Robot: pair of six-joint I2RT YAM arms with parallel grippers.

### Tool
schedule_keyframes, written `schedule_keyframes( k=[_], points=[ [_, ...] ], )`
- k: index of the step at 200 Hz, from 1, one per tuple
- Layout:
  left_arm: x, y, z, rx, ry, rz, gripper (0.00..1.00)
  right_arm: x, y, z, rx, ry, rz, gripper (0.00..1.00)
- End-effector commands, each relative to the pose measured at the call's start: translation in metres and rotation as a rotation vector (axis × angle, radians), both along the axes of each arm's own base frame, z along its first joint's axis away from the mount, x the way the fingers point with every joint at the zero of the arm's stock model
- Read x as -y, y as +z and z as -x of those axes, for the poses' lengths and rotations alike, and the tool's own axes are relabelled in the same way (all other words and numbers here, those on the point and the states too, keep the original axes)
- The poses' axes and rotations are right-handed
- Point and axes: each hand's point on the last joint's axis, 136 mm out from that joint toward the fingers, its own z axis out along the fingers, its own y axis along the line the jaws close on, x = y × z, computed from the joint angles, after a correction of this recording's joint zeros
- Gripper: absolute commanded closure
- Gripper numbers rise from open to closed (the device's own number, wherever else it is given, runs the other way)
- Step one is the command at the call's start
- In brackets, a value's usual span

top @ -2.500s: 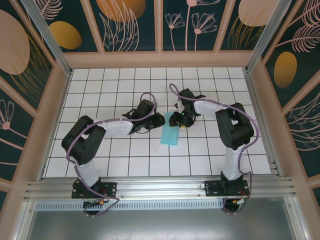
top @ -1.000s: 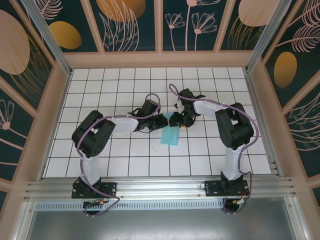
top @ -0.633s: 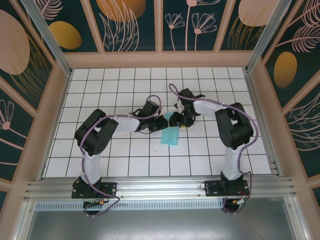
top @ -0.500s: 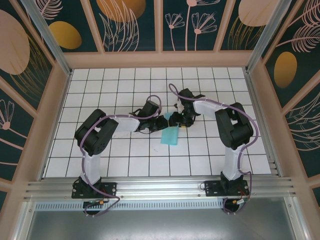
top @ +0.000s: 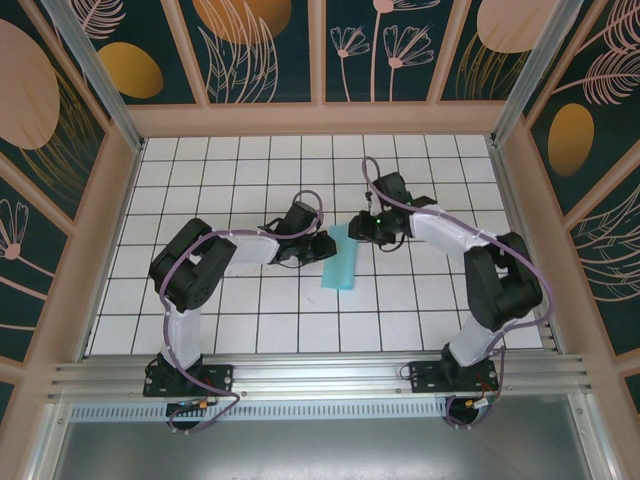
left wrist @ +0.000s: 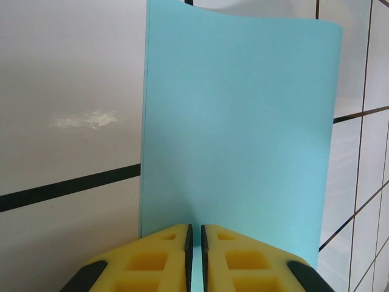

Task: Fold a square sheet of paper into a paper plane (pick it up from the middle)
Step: Hold the square sheet of paper at the center of the table.

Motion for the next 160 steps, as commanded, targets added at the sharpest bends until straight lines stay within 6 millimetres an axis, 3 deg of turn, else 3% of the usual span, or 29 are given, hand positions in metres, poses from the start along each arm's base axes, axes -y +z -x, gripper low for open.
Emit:
schedule_keyframes(
  k=[1, 8, 31, 86, 160],
  points=[
    [-0.015, -0.025, 0.012, -0.040, 0.002, -0.085, 0.85, -0.019, 0.002, 0.008, -0.040, -0.038, -0.176, 0.69],
    [-0.015, -0.025, 0.012, -0.041, 0.003, -0.084, 0.85, -0.020, 0.000, 0.010, -0.053, -0.047, -0.192, 0.77],
    [-0.015, -0.026, 0.012, -0.045, 0.003, -0.083, 0.84, -0.027, -0.005, 0.018, -0.081, -0.041, -0.248, 0.83],
    [-0.014, -0.028, 0.013, -0.050, -0.001, -0.081, 0.84, -0.032, -0.013, 0.030, -0.107, -0.008, -0.283, 0.84],
    [-0.015, -0.032, 0.014, -0.057, -0.006, -0.090, 0.84, -0.015, -0.057, 0.040, -0.182, -0.026, -0.171, 0.83]
  ],
)
